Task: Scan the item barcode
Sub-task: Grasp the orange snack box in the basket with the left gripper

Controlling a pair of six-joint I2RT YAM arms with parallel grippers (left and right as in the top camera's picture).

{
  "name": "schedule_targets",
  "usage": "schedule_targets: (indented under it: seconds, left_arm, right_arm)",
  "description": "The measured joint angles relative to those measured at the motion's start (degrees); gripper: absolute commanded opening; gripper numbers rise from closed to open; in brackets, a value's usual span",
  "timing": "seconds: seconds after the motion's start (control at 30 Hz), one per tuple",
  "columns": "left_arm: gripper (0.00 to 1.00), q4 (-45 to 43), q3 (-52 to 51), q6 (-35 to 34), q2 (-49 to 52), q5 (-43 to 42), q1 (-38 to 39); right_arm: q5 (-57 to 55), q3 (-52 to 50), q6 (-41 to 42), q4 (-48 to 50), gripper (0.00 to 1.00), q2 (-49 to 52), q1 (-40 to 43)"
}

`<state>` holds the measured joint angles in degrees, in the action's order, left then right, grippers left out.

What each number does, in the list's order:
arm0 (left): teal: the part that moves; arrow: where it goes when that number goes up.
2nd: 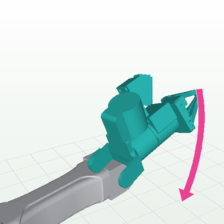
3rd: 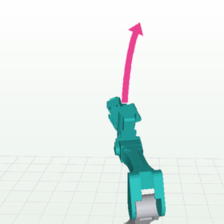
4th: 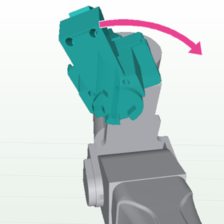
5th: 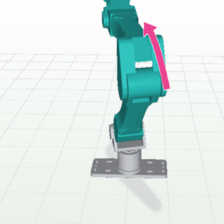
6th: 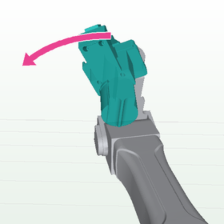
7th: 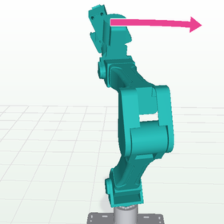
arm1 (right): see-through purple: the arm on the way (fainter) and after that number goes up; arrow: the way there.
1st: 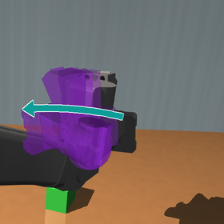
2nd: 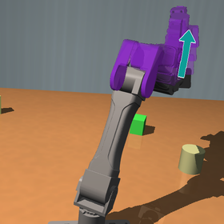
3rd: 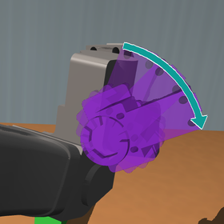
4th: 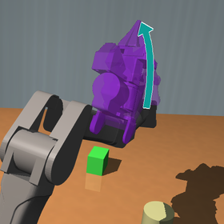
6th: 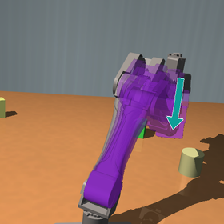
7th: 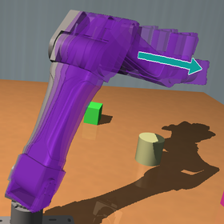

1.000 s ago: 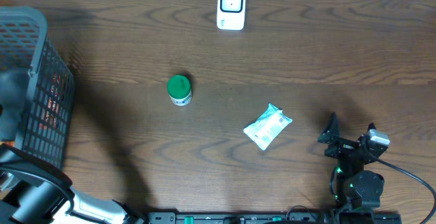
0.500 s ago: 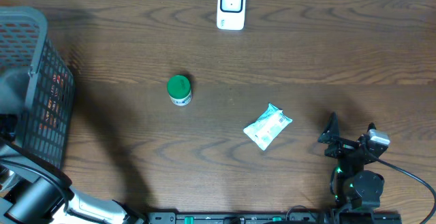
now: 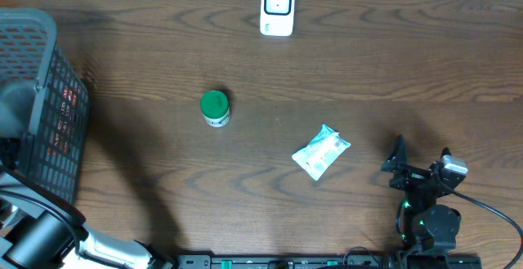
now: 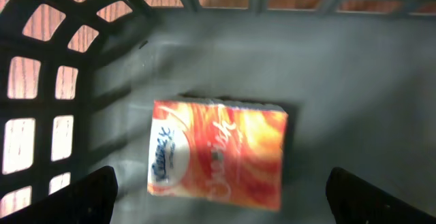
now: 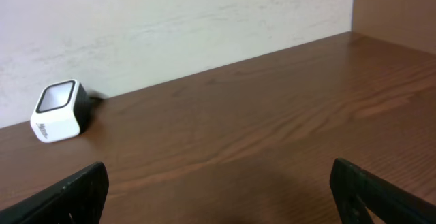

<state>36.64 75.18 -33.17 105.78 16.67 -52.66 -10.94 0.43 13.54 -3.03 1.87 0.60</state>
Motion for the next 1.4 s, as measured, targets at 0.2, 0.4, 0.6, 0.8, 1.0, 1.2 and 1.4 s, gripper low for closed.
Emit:
schedule_targets:
  seconds: [0.2,0.4,0.6,0.8,1.0,1.2,1.4]
  left_arm:
    - [0.98,-3.6,-3.4,0.0,0.0,0.0,-2.1]
    - [0.98,-6.6,-5.2,0.0,1.1,0.0,-4.4]
    - [0.98,-8.2,-5.2,0.0,3.4,0.2,-4.8]
    - [0.94,-8.6,-4.6,-0.1,4.1,0.4,-4.8]
    - [0.71,-9.0,-4.4,-0.1,4.4,0.2,-4.7]
    - [0.67,-9.0,-4.4,0.0,4.4,0.2,-4.7]
    - [0.67,-8.3,-4.0,0.0,4.1,-3.5,-5.0]
  right_arm:
    - [0.0,0.0,0.0,0.0,0.99,0.0,0.0]
    - [0.0,0.0,0.0,0.0,0.99,0.0,0.0]
    - [0.0,0.0,0.0,0.0,0.99,0.0,0.0]
    - [0.0,0.0,0.0,0.0,0.99,0.0,0.0]
    - [0.0,0.0,0.0,0.0,0.99,0.0,0.0]
    - [0.0,0.0,0.0,0.0,0.99,0.0,0.0]
    - [0.0,0.0,0.0,0.0,0.99,0.0,0.0]
